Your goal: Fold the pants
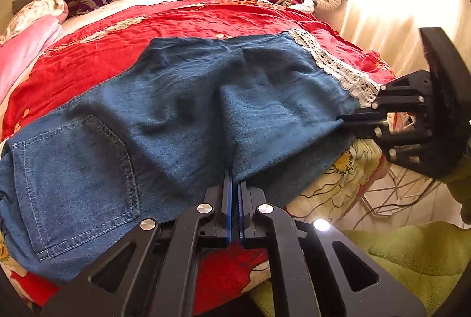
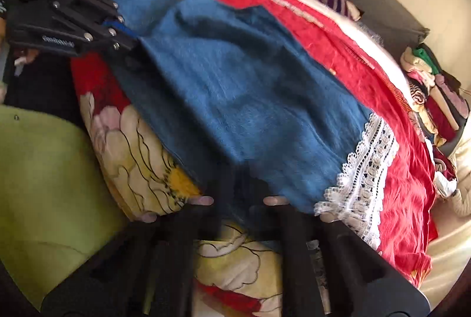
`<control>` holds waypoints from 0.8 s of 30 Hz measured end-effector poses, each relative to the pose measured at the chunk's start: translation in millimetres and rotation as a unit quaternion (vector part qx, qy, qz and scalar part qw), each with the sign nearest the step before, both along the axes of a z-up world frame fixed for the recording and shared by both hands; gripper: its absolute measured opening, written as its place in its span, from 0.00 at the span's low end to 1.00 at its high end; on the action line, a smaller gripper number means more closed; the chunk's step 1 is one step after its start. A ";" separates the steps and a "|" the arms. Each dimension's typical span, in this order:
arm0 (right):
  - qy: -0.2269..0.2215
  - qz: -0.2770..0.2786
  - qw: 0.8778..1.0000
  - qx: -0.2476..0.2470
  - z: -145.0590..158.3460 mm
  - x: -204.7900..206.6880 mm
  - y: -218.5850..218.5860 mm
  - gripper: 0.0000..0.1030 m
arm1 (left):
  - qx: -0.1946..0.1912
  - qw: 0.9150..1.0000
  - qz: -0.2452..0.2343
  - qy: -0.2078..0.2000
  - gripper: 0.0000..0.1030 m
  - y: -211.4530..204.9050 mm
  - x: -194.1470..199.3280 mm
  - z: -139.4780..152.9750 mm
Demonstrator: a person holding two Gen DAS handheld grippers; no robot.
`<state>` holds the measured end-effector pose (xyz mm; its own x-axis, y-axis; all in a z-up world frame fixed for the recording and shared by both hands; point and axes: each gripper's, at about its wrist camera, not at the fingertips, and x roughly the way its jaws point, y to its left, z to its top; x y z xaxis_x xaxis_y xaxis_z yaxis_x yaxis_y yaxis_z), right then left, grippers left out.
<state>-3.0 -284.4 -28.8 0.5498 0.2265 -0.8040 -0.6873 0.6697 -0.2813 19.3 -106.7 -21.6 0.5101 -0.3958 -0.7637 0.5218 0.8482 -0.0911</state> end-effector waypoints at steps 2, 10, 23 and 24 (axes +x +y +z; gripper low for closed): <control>0.012 0.003 1.000 -0.001 3.4 -0.9 -9.2 0.00 | 0.004 1.000 -0.006 0.005 0.05 -1.6 -1.7 -1.5; 0.059 -0.005 0.998 0.027 -3.9 6.5 -16.3 0.05 | -0.006 0.999 -0.014 0.038 0.31 5.1 -2.7 -7.8; 0.073 -0.205 0.958 0.189 32.0 33.4 -141.2 0.26 | -0.068 0.955 0.288 -0.014 0.83 164.3 -3.0 33.6; 0.081 -0.210 0.954 0.199 28.0 35.7 -141.8 0.26 | -0.076 0.949 0.306 -0.003 0.86 172.7 -1.3 28.3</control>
